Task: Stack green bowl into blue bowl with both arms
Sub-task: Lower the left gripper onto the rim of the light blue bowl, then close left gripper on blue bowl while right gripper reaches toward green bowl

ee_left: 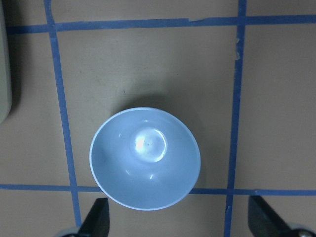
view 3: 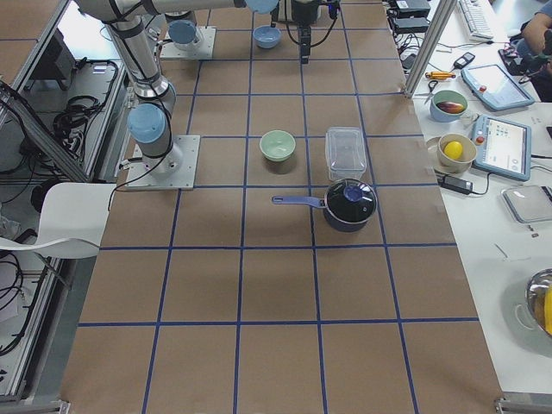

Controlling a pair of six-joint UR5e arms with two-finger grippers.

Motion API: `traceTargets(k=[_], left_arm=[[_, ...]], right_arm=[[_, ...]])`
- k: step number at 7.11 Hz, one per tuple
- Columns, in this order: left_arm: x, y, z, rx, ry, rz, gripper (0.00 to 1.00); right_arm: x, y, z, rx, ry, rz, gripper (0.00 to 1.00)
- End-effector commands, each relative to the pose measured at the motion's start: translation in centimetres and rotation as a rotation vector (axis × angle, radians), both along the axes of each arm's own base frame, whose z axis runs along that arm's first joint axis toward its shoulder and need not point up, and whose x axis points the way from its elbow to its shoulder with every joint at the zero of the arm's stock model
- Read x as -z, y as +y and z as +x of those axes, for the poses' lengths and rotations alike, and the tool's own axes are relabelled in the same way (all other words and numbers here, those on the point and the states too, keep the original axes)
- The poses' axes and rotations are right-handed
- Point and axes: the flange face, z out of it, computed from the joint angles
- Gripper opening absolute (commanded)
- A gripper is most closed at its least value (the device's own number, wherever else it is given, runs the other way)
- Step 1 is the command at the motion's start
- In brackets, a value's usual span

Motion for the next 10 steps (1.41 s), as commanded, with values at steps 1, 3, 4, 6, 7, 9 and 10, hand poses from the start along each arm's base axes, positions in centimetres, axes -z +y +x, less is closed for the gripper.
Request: traceTargets(k=[1,3,4,6,7,9,10], left_arm=[[3.6,1.4,-0.7,-0.012,-0.001,-0.033,1.00],[4.3,1.3,-3.9,-0.053,0.077,-0.051,1.00],[5.3,1.9,-3.8,-0.033,0.066,-0.030,0.78],[5.9,2.7,-2.9,0.000,-0.012,-0.008,0.37],[6.0,2.7,-2.9,-0.002,-0.012,-0.007,0.16],[5.3,2.4,-3.2,-0.022,-0.022,-0.032,0.00],[3.4,0.7,-4.0,-0.091,-0.029,-0.099,0.00]], right_arm=[[0.0,0.0,0.0,0.000,0.000,0.001,1.00],[0.0,0.0,0.0,0.000,0.003,-0.001,1.00],[0.1,0.0,-0.2,0.003,0.006,0.002,1.00],[0.6,-0.2,-0.3,0.004,0.008,0.013,1.00],[1.2,-0.6,-1.0,0.007,0.010,0.027,1.00],[4.3,-1.5,-6.0,-0.032,0.009,0.086,1.00],[6.7,-1.5,-9.1,0.003,0.000,0.120,1.00]])
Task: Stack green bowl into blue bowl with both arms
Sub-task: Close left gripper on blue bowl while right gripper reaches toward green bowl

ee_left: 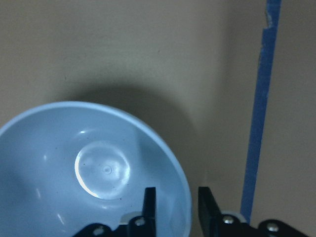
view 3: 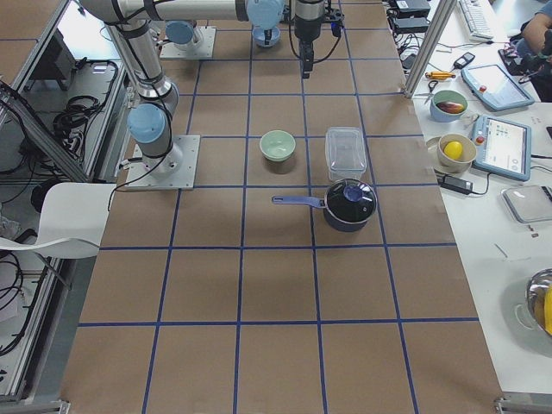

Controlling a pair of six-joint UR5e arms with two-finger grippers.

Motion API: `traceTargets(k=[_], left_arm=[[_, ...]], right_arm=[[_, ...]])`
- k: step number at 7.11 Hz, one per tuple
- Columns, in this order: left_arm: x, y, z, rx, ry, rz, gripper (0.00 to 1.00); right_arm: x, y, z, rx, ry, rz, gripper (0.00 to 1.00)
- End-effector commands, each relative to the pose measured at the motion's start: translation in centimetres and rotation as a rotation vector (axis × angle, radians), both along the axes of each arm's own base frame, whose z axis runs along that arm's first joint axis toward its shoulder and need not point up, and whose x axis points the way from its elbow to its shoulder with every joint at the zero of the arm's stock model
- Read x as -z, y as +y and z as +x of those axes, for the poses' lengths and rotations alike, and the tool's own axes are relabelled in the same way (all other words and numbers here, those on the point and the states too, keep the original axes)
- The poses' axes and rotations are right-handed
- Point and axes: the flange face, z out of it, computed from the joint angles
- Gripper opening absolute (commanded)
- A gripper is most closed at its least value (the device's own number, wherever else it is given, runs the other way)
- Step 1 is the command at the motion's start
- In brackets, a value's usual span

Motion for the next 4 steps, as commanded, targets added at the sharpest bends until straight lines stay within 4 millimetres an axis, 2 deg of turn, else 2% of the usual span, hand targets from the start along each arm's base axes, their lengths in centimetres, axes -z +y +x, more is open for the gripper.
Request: traceTargets(k=[1,3,4], left_arm=[[-3.4,-2.9,-4.4,-0.121,0.008,-0.103,0.00],[-8.5,-5.9,-16.1,-0.199,0.018,-0.134,0.00],[-9.3,-6.4,-21.3,-0.219,0.021,-0.132,0.00]], right_arm=[[5.0,0.2,-6.5,0.005,-0.015,0.055,1.00],[11.2,1.7,-10.1,-0.041,-0.027,0.069,1.00],[14.4,2.7,-10.7,-0.034,-0.026,0.066,1.00]])
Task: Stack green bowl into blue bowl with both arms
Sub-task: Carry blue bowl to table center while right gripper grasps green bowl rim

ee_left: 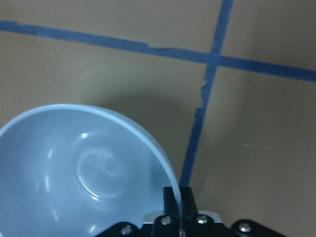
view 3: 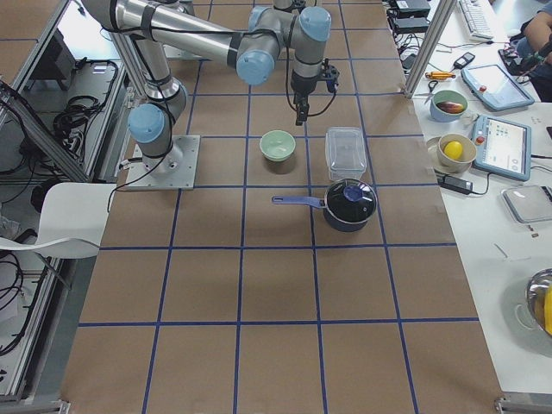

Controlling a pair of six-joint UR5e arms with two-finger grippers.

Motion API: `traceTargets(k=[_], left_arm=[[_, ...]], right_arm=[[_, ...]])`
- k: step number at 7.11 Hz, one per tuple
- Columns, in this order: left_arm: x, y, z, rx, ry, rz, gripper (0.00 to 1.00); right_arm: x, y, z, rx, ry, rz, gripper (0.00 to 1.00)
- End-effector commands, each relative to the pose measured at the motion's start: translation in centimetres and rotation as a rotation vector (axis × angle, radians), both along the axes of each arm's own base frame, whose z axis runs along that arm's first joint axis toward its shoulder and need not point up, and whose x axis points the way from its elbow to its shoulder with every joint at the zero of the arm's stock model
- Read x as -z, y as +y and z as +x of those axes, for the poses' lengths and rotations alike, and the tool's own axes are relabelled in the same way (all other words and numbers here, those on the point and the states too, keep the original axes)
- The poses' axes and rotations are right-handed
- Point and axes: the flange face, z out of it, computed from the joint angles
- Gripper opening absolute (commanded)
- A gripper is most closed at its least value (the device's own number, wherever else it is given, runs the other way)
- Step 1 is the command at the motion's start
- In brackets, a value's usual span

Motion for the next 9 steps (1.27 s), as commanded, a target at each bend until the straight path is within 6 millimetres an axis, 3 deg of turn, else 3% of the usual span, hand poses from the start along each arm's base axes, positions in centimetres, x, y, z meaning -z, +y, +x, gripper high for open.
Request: traceTargets(k=[1,3,4,5,7,8,9], left_arm=[[-1.9,-1.0,-11.3,-0.070,0.020,-0.022,0.00],[2.2,-1.8,-14.6,-0.166,0.041,-0.010,0.00],[3.6,-2.0,-15.5,-0.168,0.049,-0.021,0.00],[5.1,-2.0,-16.1,-0.180,0.041,-0.010,0.00],[5.7,-2.8,-16.6,-0.208,0.074,-0.054,0.06],[5.9,-2.8,-16.8,-0.241,0.084,-0.048,0.26],[2.6,-2.9,-17.1,-0.237,0.156,-0.086,0.83]], right_arm=[[7.3,2.6,-1.4,0.017,-0.008,0.019,1.00],[13.0,4.1,-1.4,0.029,-0.018,0.042,0.96],[16.2,4.7,-1.2,0.030,-0.031,0.081,0.88],[17.0,5.1,-1.1,0.030,-0.032,0.086,0.61],[17.1,5.1,-1.1,0.030,-0.033,0.089,0.07],[17.2,5.0,-1.1,0.031,-0.035,0.090,0.00],[17.0,5.0,-1.1,0.031,-0.034,0.085,0.00]])
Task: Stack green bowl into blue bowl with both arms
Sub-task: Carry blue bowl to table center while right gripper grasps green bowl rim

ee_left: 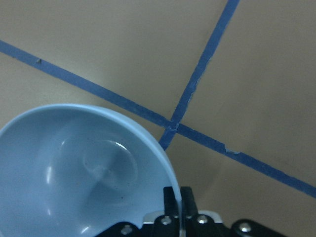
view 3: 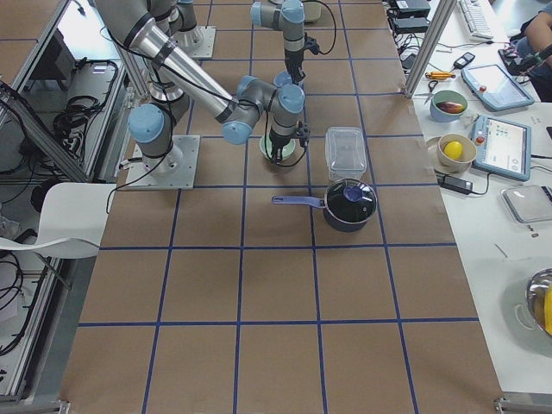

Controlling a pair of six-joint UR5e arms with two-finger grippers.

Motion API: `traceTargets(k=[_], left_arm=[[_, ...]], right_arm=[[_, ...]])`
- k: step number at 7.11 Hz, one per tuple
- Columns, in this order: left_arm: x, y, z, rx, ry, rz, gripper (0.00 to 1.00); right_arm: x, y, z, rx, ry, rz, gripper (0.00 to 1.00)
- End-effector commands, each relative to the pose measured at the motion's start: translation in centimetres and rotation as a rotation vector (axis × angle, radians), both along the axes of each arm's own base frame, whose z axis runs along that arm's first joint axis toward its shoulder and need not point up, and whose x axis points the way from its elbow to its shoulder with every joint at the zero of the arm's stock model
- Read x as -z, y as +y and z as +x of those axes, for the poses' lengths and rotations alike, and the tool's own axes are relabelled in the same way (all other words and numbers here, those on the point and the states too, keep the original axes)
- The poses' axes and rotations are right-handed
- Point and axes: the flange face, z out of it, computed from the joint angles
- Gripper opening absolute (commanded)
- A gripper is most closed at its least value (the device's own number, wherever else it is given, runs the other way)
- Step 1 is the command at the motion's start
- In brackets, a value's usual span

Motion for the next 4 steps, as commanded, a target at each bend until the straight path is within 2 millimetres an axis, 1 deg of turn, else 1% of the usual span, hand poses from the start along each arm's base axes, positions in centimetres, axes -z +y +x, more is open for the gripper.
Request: traceTargets(k=[1,2,3,4], left_arm=[[-6.3,-0.9,0.4,-0.007,0.084,-0.105,1.00],[-10.6,-1.9,2.0,0.051,0.088,-0.169,1.00],[-13.7,-2.3,5.5,0.150,0.057,-0.179,1.00],[-17.4,-1.8,9.3,0.270,0.004,-0.147,1.00]], right_arm=[[-0.1,-0.1,0.0,0.000,0.002,-0.007,0.00],[-1.6,-1.0,-0.3,0.017,0.017,-0.056,0.00],[-4.8,-3.3,-0.4,0.061,0.038,-0.122,0.00],[-7.3,-5.1,1.9,0.062,-0.014,-0.138,0.00]])
